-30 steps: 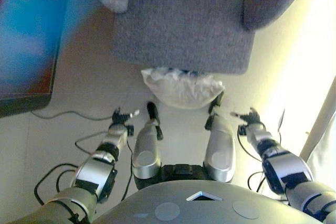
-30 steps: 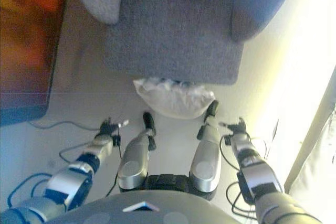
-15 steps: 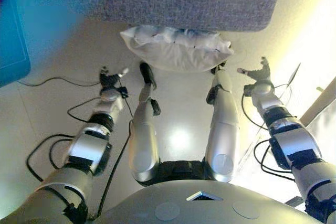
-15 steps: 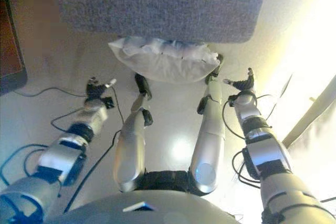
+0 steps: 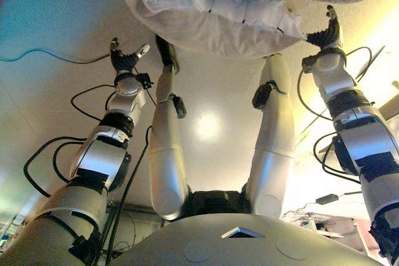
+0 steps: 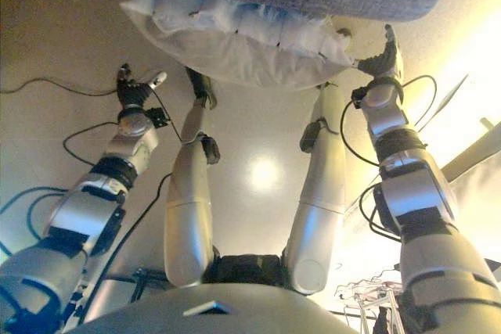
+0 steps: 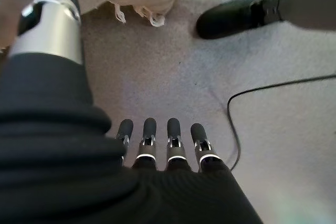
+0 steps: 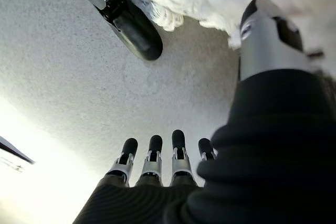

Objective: Pick up the cushion and take it to the sofa

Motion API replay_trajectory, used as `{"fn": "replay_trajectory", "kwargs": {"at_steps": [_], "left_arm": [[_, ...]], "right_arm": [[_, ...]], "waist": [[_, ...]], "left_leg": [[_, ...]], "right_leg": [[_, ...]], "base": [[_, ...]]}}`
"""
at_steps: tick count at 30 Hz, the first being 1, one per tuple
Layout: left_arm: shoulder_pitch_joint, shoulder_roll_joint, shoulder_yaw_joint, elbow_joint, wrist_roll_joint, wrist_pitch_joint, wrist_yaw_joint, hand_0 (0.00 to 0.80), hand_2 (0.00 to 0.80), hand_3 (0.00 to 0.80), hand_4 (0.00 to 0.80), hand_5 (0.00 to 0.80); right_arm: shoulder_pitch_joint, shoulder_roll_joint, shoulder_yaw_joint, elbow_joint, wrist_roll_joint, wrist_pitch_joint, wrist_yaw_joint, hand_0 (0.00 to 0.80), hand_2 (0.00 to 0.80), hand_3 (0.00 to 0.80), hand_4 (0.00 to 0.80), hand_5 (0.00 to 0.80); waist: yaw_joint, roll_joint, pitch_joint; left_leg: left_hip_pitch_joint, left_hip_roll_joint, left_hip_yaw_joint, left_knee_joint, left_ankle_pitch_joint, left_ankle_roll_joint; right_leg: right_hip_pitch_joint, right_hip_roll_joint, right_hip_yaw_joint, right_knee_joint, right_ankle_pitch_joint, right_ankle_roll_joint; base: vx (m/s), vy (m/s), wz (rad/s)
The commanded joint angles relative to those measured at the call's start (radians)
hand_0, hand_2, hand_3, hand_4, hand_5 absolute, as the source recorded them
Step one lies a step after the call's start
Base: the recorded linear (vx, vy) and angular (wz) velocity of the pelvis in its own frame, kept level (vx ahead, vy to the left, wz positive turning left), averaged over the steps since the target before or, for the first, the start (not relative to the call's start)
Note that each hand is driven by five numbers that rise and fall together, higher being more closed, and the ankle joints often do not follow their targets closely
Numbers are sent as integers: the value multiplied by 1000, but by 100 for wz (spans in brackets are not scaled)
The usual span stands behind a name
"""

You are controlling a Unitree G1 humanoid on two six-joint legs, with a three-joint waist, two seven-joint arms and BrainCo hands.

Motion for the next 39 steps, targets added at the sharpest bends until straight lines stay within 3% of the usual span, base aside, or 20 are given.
{"fn": "replay_trajectory", "kwargs": {"at_steps": [1, 9, 15, 16, 17, 18, 21, 28, 31, 35, 36, 37, 38, 39], "left_arm": [[11, 71, 24, -34, 58, -21, 14, 0, 0, 0, 0, 0], [-60, 117, -34, -50, 152, -29, -18, 0, 0, 0, 0, 0], [-130, 155, -89, -71, 265, -17, 13, 0, 0, 0, 0, 0], [-140, 163, -98, -76, 274, -12, 19, 0, 0, 0, 0, 0], [-148, 174, -105, -77, 282, -13, 24, 0, 0, 0, 0, 0], [-153, 190, -111, -94, 283, 0, 29, 0, 0, 0, 0, 0], [-154, 187, -117, -128, 358, 26, 43, 0, 0, 0, 0, 0], [-294, 226, -184, -97, 344, 39, -39, 0, 0, 0, 0, 0], [-349, 221, -207, -98, 296, 7, -144, 0, 0, 0, 0, 0], [-376, 178, -292, -181, 190, -27, -550, 0, 0, 0, 0, 0], [-366, 169, -318, -213, 168, -46, -634, 122, 122, 122, 122, 122], [-352, 159, -341, -242, 144, -62, -702, 565, 565, 565, 565, 565], [-331, 147, -357, -272, 115, -80, -756, 800, 800, 800, 800, 800], [-311, 137, -368, -304, 82, -89, -807, 800, 800, 800, 800, 800]], "right_arm": [[7, -65, 37, -12, -31, 25, 16, 0, 0, 0, 0, 0], [-62, -83, 117, -15, -87, 15, 161, 0, 0, 0, 0, 0], [-95, -79, 193, -61, -53, -79, 340, 0, 0, 0, 0, 0], [-89, -84, 198, -91, 3, -144, 372, 0, 0, 0, 0, 0], [-73, -97, 198, -127, 8, -168, 385, 0, 0, 0, 0, 0], [1, -66, 107, -186, 681, 74, 693, 0, 0, 0, 0, 0], [107, -29, 81, -273, 647, -55, 714, 0, 0, 0, 0, 0], [30, -31, 121, -333, 707, -141, 752, 0, 0, 0, 0, 0], [-22, -23, 129, -342, 755, -155, 719, 0, 0, 0, 0, 0], [-57, -18, 115, -385, 798, -170, 629, 0, 0, 0, 0, 0], [-52, -22, 108, -403, 806, -176, 610, 0, 0, 0, 0, 0], [-45, -24, 98, -416, 810, -181, 598, 0, 0, 0, 0, 0], [-34, -26, 88, -423, 809, -187, 590, 0, 0, 0, 0, 0], [-23, -26, 80, -429, 801, -193, 577, 185, 185, 185, 185, 185]], "waist": [[-2, -5, -5], [7, -12, -5], [12, -17, -5], [10, -19, -5], [7, -24, -5], [-1, -31, -5], [-17, -49, -5], [-26, -50, -5], [-25, -54, -5], [-26, -56, -5], [-28, -56, -5], [-30, -55, -5], [-30, -55, -5], [-31, -56, -5]], "left_leg": [[-149, 104, -104, 184, -70, -42], [-211, 113, -118, 179, -58, -49], [-235, 115, -126, 171, -43, -55], [-237, 114, -129, 173, -43, -56], [-240, 113, -132, 178, -45, -57], [-248, 114, -134, 181, -43, -58], [-252, 120, -129, 183, -43, -56], [-296, 123, -139, 208, -35, -60], [-314, 124, -147, 211, -36, -60], [-322, 125, -147, 196, -29, -56], [-319, 126, -143, 189, -28, -58], [-315, 126, -140, 183, -28, -58], [-308, 127, -137, 179, -27, -58], [-303, 127, -136, 179, -29, -58]], "right_leg": [[-44, -85, 80, -13, -21, 134], [-92, -90, 75, -23, -15, 139], [-112, -91, 72, -24, -14, 139], [-113, -90, 74, -23, -14, 140], [-115, -88, 76, -22, -13, 142], [-125, -86, 79, -14, -15, 141], [-134, -77, 84, 5, -32, 136], [-182, -81, 102, 41, -38, 134], [-195, -83, 101, 46, -40, 136], [-191, -83, 93, 22, -28, 143], [-184, -83, 90, 10, -23, 146], [-177, -81, 88, 0, -18, 147], [-168, -78, 86, -6, -14, 149], [-160, -77, 84, -8, -14, 150]], "base": [[1, 20, 7], [6, 10, 4], [7, 12, 2], [1, 33, 5], [0, 49, 4], [-4, 76, 4], [3, 93, 1], [3, 79, -6], [-5, -3, -3], [4, -15, 2], [8, -29, 8], [3, -24, 8], [-5, -22, 6], [0, 0, 0]]}}
